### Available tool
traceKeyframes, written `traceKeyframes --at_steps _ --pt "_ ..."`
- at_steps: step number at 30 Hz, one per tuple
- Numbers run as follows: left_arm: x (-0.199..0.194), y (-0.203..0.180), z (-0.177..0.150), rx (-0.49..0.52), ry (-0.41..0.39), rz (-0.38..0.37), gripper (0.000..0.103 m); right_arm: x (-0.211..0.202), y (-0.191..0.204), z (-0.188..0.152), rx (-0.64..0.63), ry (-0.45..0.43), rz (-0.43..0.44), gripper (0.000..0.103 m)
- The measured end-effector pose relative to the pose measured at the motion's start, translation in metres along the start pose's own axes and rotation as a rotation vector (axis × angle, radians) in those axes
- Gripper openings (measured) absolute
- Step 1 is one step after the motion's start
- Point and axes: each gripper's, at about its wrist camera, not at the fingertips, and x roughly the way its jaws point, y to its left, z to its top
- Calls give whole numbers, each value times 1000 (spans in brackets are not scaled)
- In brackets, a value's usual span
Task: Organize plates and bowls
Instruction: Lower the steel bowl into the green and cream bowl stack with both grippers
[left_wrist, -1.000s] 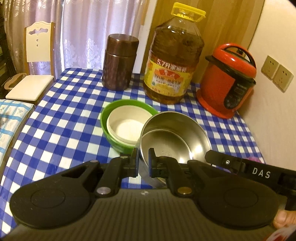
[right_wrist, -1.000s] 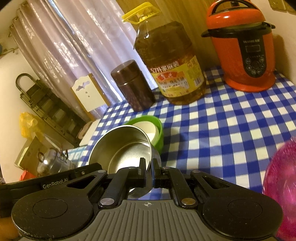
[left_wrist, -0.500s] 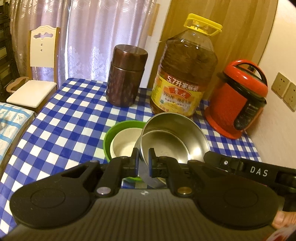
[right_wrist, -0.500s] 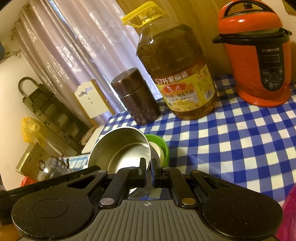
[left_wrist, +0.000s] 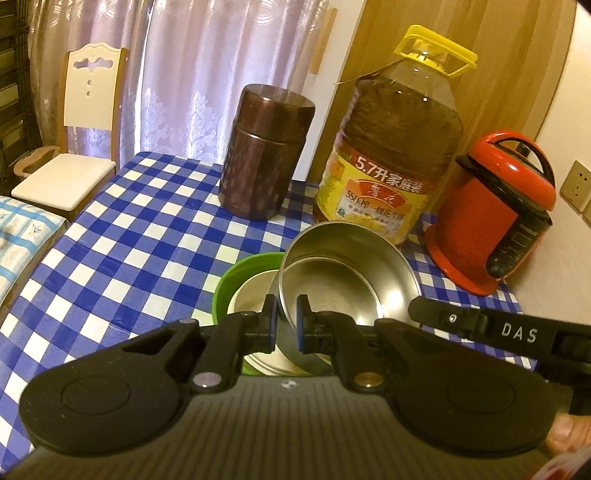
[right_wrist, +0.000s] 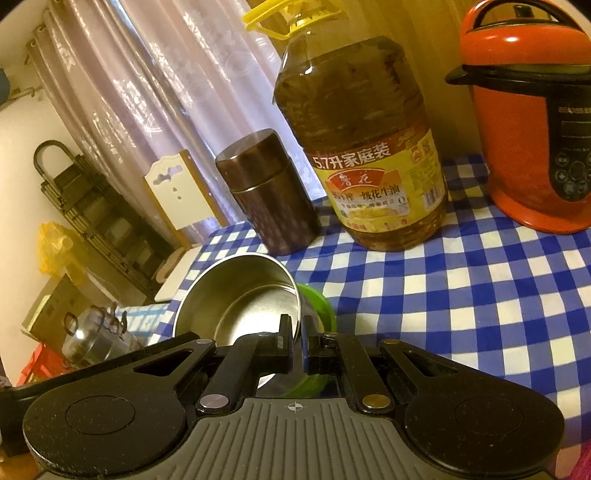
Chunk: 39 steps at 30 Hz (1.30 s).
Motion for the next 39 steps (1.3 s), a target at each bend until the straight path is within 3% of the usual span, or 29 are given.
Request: traceKeyframes --at_steps 39 --pt "31 26 -4 -112 55 15 9 50 -6 -7 20 62 -18 4"
